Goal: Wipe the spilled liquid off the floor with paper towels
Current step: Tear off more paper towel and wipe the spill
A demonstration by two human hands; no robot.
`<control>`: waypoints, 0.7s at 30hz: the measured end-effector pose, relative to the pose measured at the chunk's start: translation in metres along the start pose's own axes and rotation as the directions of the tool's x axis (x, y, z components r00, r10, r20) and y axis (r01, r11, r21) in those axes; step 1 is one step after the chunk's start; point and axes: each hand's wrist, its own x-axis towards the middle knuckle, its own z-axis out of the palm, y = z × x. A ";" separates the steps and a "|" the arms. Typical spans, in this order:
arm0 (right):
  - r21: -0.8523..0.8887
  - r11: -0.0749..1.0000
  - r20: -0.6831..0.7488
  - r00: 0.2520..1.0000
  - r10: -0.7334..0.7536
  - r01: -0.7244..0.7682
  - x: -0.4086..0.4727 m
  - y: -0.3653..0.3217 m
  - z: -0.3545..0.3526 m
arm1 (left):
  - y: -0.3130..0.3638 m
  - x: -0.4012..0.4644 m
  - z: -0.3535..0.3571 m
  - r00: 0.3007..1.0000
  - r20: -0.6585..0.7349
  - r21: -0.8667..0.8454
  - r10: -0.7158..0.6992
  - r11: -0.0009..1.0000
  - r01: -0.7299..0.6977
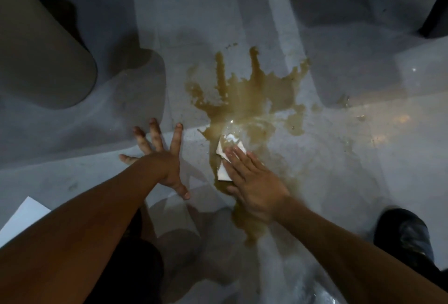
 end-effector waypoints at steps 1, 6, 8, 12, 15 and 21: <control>-0.014 1.000 -0.023 1.000 -0.013 0.012 -0.008 0.014 0.000 | 0.000 0.000 0.000 1.000 -0.002 0.001 -0.001 1.000 0.001; 0.151 0.944 -0.164 0.935 0.316 -0.292 -0.002 0.074 -0.018 | 0.000 0.000 0.000 1.000 -0.009 -0.004 -0.009 1.000 0.009; 0.218 0.893 -0.194 0.879 0.436 -0.395 0.016 0.077 -0.025 | 0.001 0.001 0.000 1.000 -0.006 -0.002 -0.003 1.000 0.003; 0.278 0.921 -0.291 0.890 0.350 -0.271 0.024 0.039 -0.027 | 0.002 0.000 0.000 1.000 -0.008 -0.004 -0.011 1.000 0.011; 0.382 0.893 -0.284 0.890 0.358 -0.237 0.000 0.008 -0.027 | 0.002 -0.002 0.000 1.000 -0.014 0.003 -0.006 1.000 0.007; 0.365 0.918 -0.152 0.963 0.224 -0.155 -0.052 -0.053 -0.004 | 0.001 -0.003 0.003 1.000 -0.020 0.009 0.000 1.000 0.000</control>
